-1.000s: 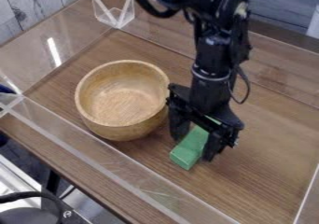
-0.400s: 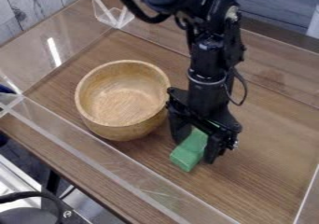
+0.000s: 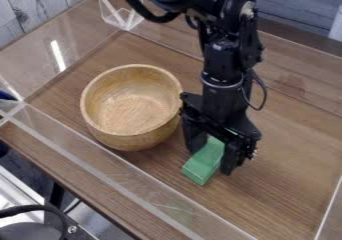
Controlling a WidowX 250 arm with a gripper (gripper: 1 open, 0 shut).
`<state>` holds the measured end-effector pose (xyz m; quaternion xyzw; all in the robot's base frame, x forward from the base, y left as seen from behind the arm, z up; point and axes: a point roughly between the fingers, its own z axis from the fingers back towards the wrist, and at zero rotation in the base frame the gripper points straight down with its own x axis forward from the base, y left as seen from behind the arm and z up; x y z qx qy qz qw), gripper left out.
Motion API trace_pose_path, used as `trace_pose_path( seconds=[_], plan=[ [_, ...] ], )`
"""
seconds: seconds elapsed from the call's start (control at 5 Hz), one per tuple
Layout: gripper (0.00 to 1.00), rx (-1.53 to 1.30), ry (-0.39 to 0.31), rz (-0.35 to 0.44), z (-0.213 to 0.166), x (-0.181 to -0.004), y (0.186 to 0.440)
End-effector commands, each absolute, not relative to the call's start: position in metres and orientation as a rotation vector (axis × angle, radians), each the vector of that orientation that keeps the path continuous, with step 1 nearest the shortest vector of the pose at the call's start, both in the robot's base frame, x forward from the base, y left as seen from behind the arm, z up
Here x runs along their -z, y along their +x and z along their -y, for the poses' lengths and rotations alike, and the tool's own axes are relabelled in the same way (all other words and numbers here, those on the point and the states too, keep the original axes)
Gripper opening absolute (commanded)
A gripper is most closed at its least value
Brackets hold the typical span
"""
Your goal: Put the green block in the brown bowl
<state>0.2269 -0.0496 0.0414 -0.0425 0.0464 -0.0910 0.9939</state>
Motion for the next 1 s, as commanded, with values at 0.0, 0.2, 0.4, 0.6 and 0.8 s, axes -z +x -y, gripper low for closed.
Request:
trace_pose_path(
  seconds=[0.0,0.2,0.4,0.6,0.8],
  plan=[
    [1.00,0.174,-0.096,-0.035,0.0490,-0.0551,0.2344],
    [1.00,0.168,-0.102,-0.035,0.0489,-0.0557,0.2339],
    [1.00,0.163,-0.107,-0.035,0.0488,-0.0557,0.2332],
    [1.00,0.158,-0.111,-0.034,0.0486,-0.0565,0.2329],
    [1.00,0.154,-0.114,-0.032,0.0484,-0.0571,0.2327]
  ],
)
